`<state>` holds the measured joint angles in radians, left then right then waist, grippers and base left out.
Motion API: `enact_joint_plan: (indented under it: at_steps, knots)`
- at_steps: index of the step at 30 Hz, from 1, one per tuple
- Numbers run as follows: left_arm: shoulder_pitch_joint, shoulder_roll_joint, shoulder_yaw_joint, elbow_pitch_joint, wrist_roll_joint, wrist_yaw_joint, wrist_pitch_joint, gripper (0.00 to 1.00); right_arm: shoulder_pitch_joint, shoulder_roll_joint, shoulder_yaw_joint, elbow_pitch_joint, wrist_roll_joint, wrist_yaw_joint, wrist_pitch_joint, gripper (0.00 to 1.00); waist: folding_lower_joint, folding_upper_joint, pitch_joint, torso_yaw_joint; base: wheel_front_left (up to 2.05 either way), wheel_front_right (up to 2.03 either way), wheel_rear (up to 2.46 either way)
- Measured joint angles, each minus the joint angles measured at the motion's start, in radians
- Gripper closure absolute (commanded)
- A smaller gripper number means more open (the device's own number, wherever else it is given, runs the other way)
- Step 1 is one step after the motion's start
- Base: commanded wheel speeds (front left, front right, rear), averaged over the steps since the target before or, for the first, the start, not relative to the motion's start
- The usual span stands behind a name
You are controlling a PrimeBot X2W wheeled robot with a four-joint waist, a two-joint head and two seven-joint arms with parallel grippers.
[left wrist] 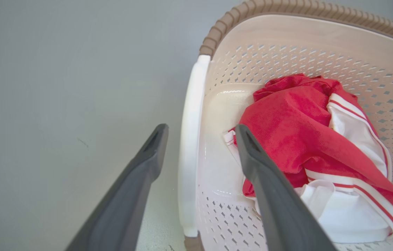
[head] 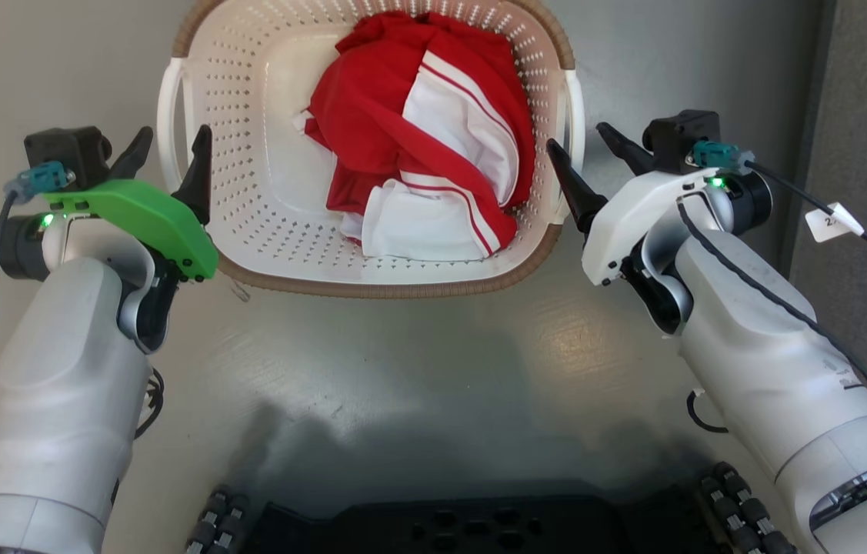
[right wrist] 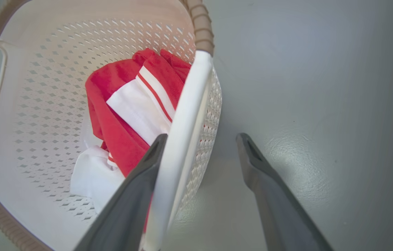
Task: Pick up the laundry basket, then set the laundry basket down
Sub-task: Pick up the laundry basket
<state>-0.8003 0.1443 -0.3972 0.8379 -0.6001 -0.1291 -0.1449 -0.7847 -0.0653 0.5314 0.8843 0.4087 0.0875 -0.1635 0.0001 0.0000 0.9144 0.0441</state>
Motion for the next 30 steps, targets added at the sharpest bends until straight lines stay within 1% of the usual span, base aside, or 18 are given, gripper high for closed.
enact_joint_plan:
  at_steps: [5,10,17,18,19,20,21,22,23,24,25,27,30]
  knots:
    - [-0.034,-0.001,-0.025,0.030,-0.017,0.000,0.004,0.00,-0.031,0.002,0.028,0.018,0.018,0.001,0.002,0.00,0.0000,0.0000,0.035,0.000,0.00,0.00,0.00]
    - [-0.057,-0.001,-0.042,0.060,-0.057,0.000,0.012,0.00,-0.057,0.002,0.057,0.030,0.032,0.001,0.007,0.00,0.0000,0.0000,0.062,0.003,0.00,0.00,0.00]
    - [-0.100,0.001,-0.092,0.071,-0.066,0.000,-0.006,0.00,-0.093,0.002,0.090,0.052,0.058,0.008,0.007,0.00,0.0000,0.0000,0.091,0.008,0.00,0.00,0.00]
    - [-0.103,0.001,-0.096,0.072,-0.066,0.000,-0.007,0.16,-0.095,0.002,0.093,0.055,0.062,0.007,0.006,0.00,0.0000,0.0000,0.092,0.009,0.00,0.00,0.00]
    - [-0.105,0.001,-0.101,0.073,-0.067,0.000,-0.014,0.48,-0.096,0.002,0.095,0.057,0.064,0.007,0.005,0.00,0.0000,0.0000,0.093,0.010,0.00,0.00,0.00]
    - [-0.105,0.001,-0.108,0.076,-0.069,0.000,-0.015,0.64,-0.098,0.002,0.097,0.059,0.068,0.006,-0.001,0.00,0.0000,0.0000,0.093,0.010,0.00,0.00,0.00]
    - [-0.105,0.001,-0.116,0.080,-0.071,0.000,-0.016,0.87,-0.099,0.002,0.099,0.061,0.070,0.006,-0.003,0.06,0.0000,0.0000,0.093,0.010,0.00,0.00,0.00]
    - [-0.105,0.001,-0.123,0.083,-0.075,0.000,-0.019,1.00,-0.101,0.002,0.102,0.063,0.071,0.005,-0.005,0.30,0.0000,0.0000,0.093,0.011,0.00,0.00,0.00]
    - [-0.106,0.001,-0.128,0.086,-0.075,0.000,-0.024,1.00,-0.105,0.003,0.106,0.064,0.074,-0.001,-0.013,0.52,0.0000,0.0000,0.093,0.011,0.00,0.00,0.00]
    - [-0.106,0.001,-0.135,0.086,-0.076,0.000,-0.024,1.00,-0.109,0.002,0.109,0.066,0.077,-0.001,-0.018,0.63,0.0000,0.0000,0.093,0.011,0.00,0.00,0.00]
    - [-0.107,0.000,-0.145,0.088,-0.080,0.000,-0.025,1.00,-0.111,0.003,0.111,0.068,0.077,-0.005,-0.025,0.76,0.0000,0.0000,0.091,0.011,0.00,0.00,0.00]
    - [-0.107,-0.004,-0.155,0.091,-0.098,0.000,-0.033,1.00,-0.111,0.006,0.115,0.074,0.086,-0.019,-0.031,1.00,0.0000,0.0000,0.086,0.012,0.00,0.00,0.00]
    - [-0.106,-0.007,-0.165,0.095,-0.114,0.000,-0.034,1.00,-0.111,0.007,0.115,0.086,0.097,-0.028,-0.035,1.00,-0.0001,0.0000,0.078,0.012,0.00,0.00,0.00]
